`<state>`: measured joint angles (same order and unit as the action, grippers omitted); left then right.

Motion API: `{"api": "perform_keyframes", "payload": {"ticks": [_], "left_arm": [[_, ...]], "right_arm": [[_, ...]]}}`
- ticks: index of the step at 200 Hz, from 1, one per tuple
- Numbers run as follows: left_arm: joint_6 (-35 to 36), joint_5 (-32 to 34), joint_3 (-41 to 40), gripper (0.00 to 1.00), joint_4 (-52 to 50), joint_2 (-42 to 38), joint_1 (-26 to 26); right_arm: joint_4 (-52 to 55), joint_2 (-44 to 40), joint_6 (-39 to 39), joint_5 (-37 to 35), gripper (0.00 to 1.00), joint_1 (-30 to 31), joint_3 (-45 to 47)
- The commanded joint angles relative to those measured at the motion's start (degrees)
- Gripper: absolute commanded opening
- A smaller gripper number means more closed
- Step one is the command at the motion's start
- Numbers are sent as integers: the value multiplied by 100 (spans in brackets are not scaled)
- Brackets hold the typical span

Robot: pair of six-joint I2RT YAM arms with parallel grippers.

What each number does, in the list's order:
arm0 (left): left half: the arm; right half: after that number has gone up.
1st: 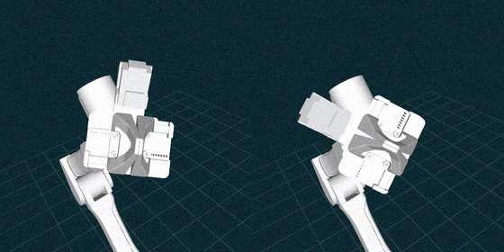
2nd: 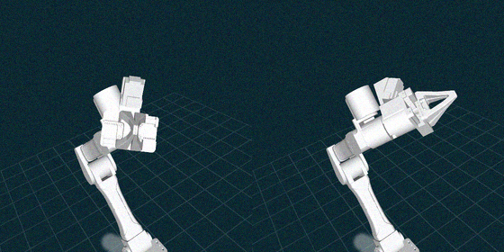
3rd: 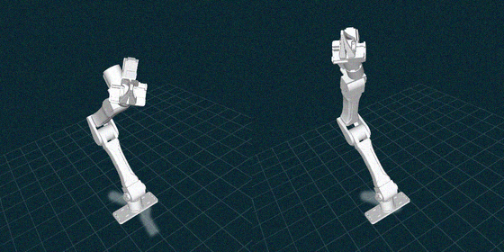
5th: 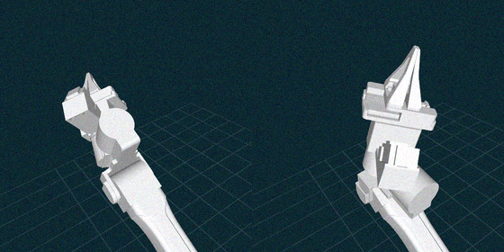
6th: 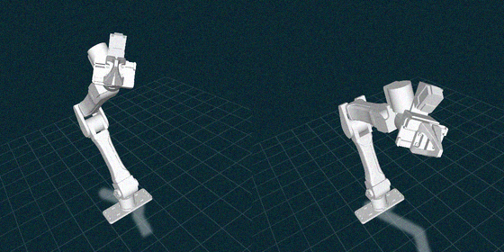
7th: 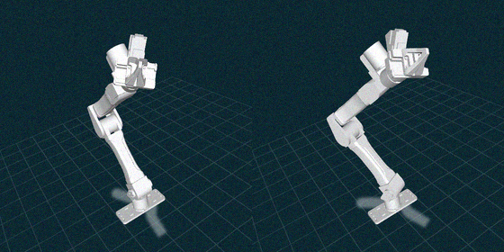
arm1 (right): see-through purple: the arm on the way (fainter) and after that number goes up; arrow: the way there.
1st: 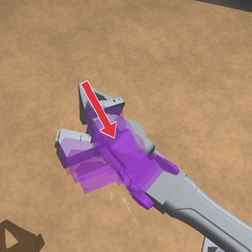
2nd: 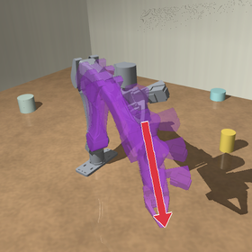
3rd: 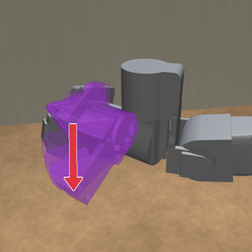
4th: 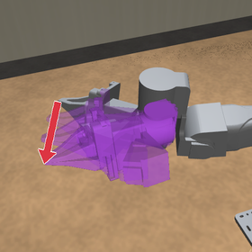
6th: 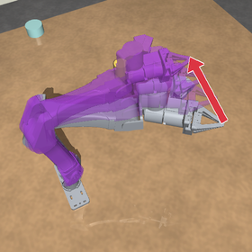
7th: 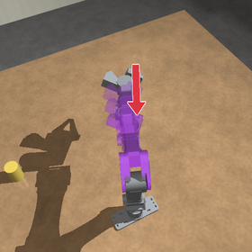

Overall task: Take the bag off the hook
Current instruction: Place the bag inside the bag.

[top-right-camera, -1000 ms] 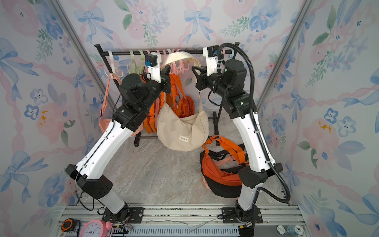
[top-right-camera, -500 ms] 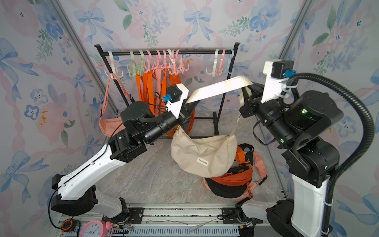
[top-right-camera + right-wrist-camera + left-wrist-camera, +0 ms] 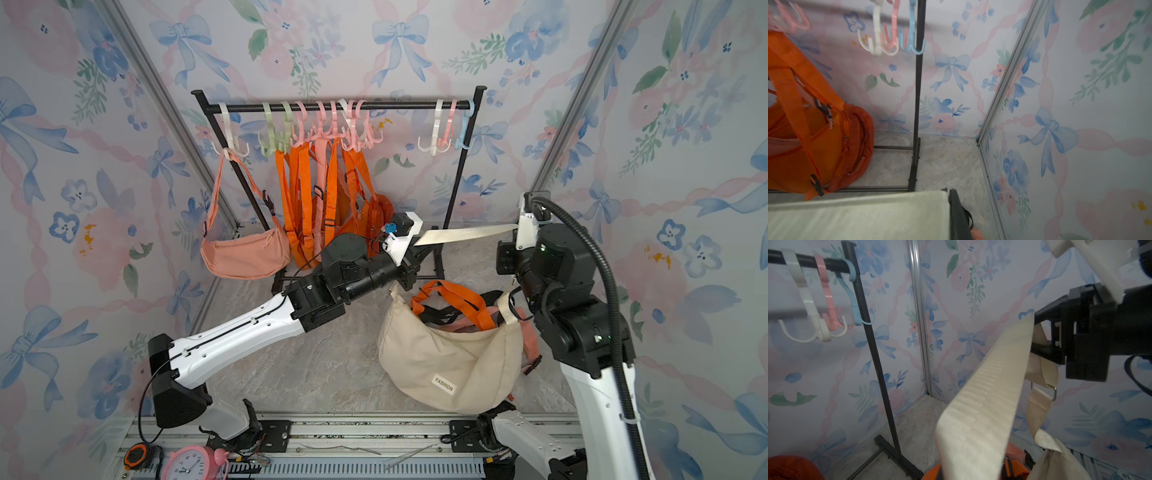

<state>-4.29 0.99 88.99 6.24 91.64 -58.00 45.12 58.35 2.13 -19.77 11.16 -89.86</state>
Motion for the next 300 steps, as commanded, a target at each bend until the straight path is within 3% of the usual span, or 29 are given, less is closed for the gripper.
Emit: {"api": "perform_keyframes", "payload": {"ticks": [1, 44, 87, 96, 102, 113, 121, 133, 151, 163, 168, 194, 235, 265, 300], "left_arm": [[-449, 150, -153, 0, 379, 351, 409], [-370, -12, 664, 0, 611, 1982, 735], [-451, 321, 1969, 0, 275, 3626, 908], [-439, 358, 2212, 1, 164, 3880, 936], [-415, 354, 2320, 10, 124, 4022, 945], [-388, 301, 2435, 31, 98, 4185, 968], [-405, 310, 2450, 41, 119, 4213, 980], [-367, 292, 2331, 50, 253, 4119, 977], [-281, 389, 1883, 62, 589, 3710, 975], [-308, 620, 1393, 93, 884, 3266, 987], [-324, 687, 1177, 97, 1068, 3036, 994], [-243, 1167, -335, 98, 1863, 1738, 1010], [-390, 1735, -1694, 98, 2033, 216, 1509], [-729, 1316, -1760, 96, 1892, 90, 2205], [-837, 1202, -1400, 96, 1600, 333, 2583]], "right_arm": [[-1235, -93, -903, -154, 0, -1088, 1070], [-2556, 809, -1447, 329, 0, -1793, 2505], [-3005, 2400, -1593, 471, 2, -2173, 2617], [-3087, 2597, -1599, 540, 12, -2188, 2612], [-3135, 2680, -1596, 605, 23, -2197, 2606], [-3228, 2758, -1623, 687, 56, -2218, 2606], [-3264, 2754, -1649, 752, 68, -2253, 2593], [-3281, 2686, -1690, 899, 79, -2321, 2547], [-3281, 2436, -1690, 1074, 86, -2332, 2469], [-3290, 2192, -1714, 1204, 89, -2300, 2428], [-3285, 2083, -1712, 1235, 90, -2263, 2400], [-3227, 1511, -1502, 1258, 94, -1854, 2216], [-3665, 1040, -1106, 1851, 96, -822, 1897], [-4076, 1412, -1255, 2572, 95, -269, 1487], [-4306, 2114, -1184, 3158, 95, 360, 920]]}}
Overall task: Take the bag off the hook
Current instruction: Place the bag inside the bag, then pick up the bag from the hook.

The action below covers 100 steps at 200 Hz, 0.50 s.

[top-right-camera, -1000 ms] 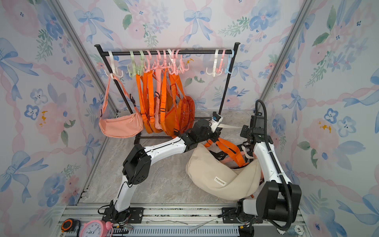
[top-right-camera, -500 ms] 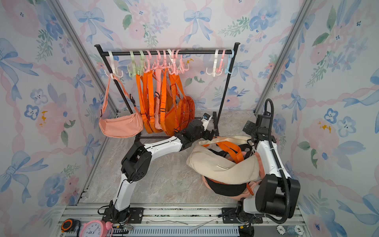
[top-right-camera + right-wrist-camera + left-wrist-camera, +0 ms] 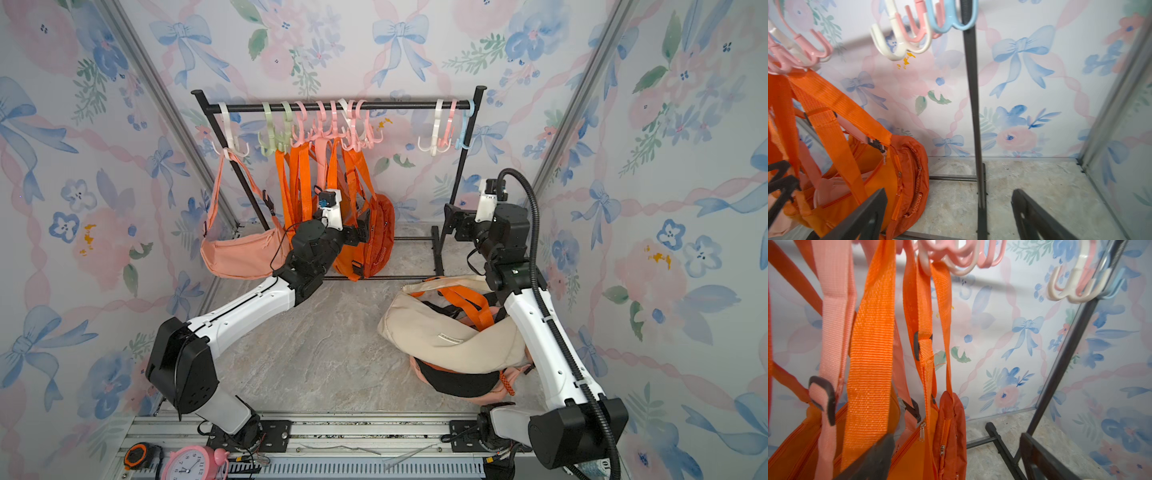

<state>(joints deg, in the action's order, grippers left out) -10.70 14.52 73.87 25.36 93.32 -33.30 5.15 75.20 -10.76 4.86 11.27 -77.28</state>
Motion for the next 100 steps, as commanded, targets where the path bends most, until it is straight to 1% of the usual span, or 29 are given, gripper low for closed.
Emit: {"api": "perform_keyframes", "payload": {"ticks": [1, 18, 30, 43, 57, 67, 87, 100], "left_arm": [[-205, -152, 107, 95, -313, 154, 118], [-291, -189, -28, 94, -305, -102, 242], [-233, -202, -247, 94, -313, -432, 262], [-155, -83, -513, 93, -312, -795, 271], [-125, -28, -685, 91, -326, -1038, 360], [-178, -72, -714, 87, -374, -1094, 426], [-243, -382, -612, 74, -473, -1000, 456], [-362, -639, -535, 72, -475, -854, 449]], "right_arm": [[-310, 458, 112, 719, 95, 367, -357], [-313, 967, 75, 1251, 93, 582, -826], [-324, 1350, 32, 1556, 91, 738, -1199], [-313, 1757, 73, 1679, 89, 916, -1627], [-258, 2334, 77, 1770, 84, 1007, -2211], [-233, 2763, 55, 1893, 81, 1026, -2636], [-45, 3699, 17, 2158, 76, 1028, -3724], [138, 4262, 14, 2317, 74, 1053, -4457]]}}
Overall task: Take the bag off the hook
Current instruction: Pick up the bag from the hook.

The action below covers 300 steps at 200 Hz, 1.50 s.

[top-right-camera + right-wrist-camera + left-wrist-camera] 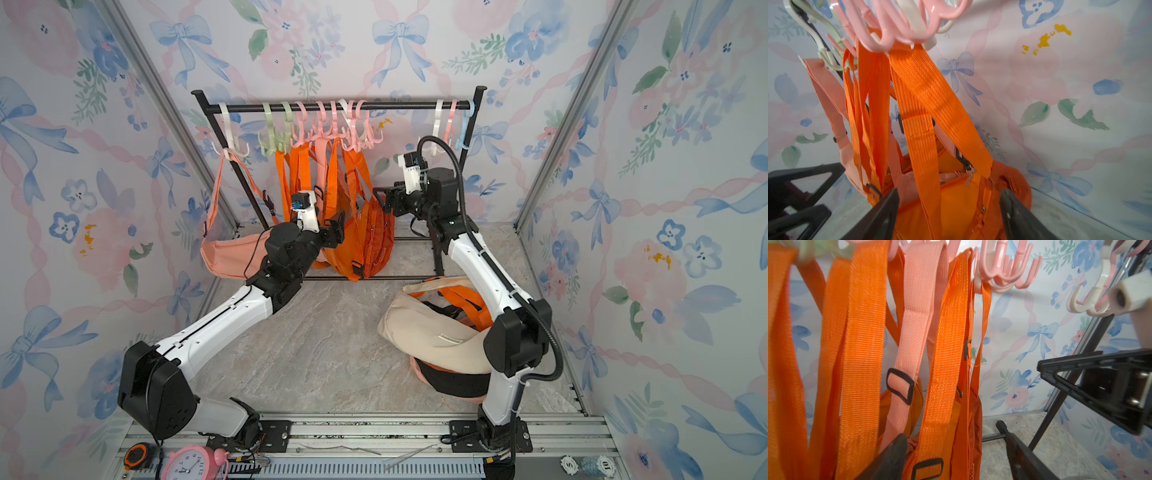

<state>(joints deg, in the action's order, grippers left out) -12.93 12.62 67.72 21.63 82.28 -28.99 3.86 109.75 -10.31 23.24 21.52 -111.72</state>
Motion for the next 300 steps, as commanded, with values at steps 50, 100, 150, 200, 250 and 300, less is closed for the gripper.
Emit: {"api": "perform_keyframes", "payload": {"ticks": [50, 100, 150, 200, 250, 300], "left_arm": [[-228, -989, 868, 86, -159, 1140, -122], [-160, -643, 1348, 85, -195, 1702, -142], [7, -228, 1876, 84, -195, 2386, -85], [150, -254, 2491, 72, -196, 2882, -30], [136, -283, 2431, 0, -194, 2800, -1], [81, -414, 2104, 0, -202, 2327, -9]], "right_arm": [[806, 2428, -1, 567, 78, 37, -3184], [696, 3225, -262, 488, 39, -42, -4189], [260, 2451, -116, 273, 0, -44, -3049], [17, 1310, 125, 203, 0, -95, -1657], [44, 456, 169, 85, 0, -299, -686], [168, 7, 254, 66, 0, -543, -58]]}}
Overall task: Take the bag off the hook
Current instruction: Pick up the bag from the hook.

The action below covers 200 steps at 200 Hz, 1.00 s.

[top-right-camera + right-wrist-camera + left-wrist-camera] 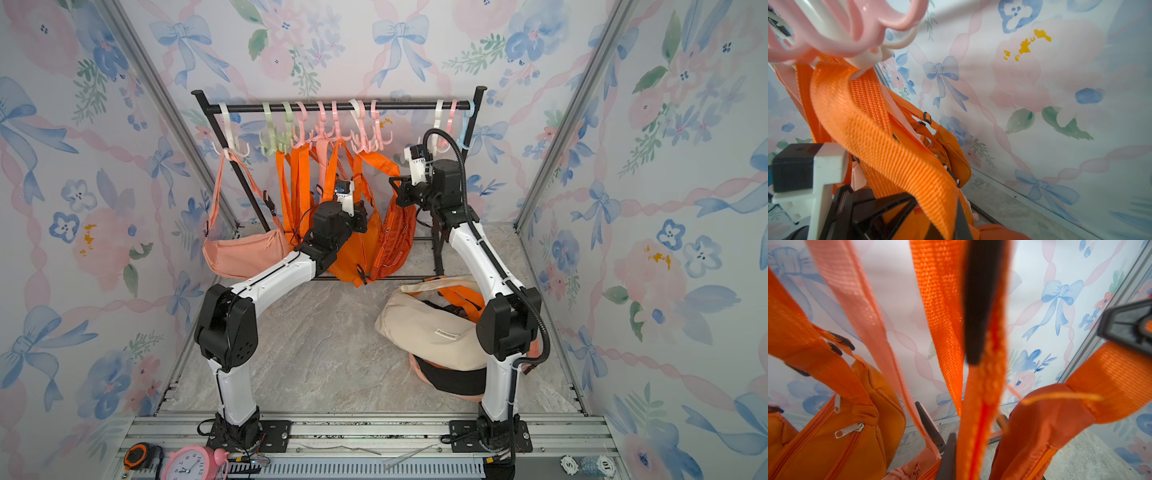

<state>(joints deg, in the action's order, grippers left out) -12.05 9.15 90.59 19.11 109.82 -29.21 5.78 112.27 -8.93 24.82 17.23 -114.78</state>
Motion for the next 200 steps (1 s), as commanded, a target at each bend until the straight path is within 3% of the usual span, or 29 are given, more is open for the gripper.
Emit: {"api": "perform_keyframes", "payload": {"ticks": [1, 77, 124, 152, 200], "left_arm": [[-7, -69, -186, 0, 53, -440, 12], [185, -114, -441, 0, 62, -1471, -173], [515, -3, -100, 0, -20, -1755, -166], [787, 16, 610, 0, -370, -1594, -91], [663, -387, 2809, 0, -1500, -626, 291]], "right_arm": [[-24, -251, 114, -87, 0, -119, 260], [180, -432, 16, -53, 0, -493, 411], [161, -21, -224, 177, 0, -393, -128], [231, 345, -401, 223, 0, -352, -634], [305, 519, -647, 302, 0, -373, -1126]]}}
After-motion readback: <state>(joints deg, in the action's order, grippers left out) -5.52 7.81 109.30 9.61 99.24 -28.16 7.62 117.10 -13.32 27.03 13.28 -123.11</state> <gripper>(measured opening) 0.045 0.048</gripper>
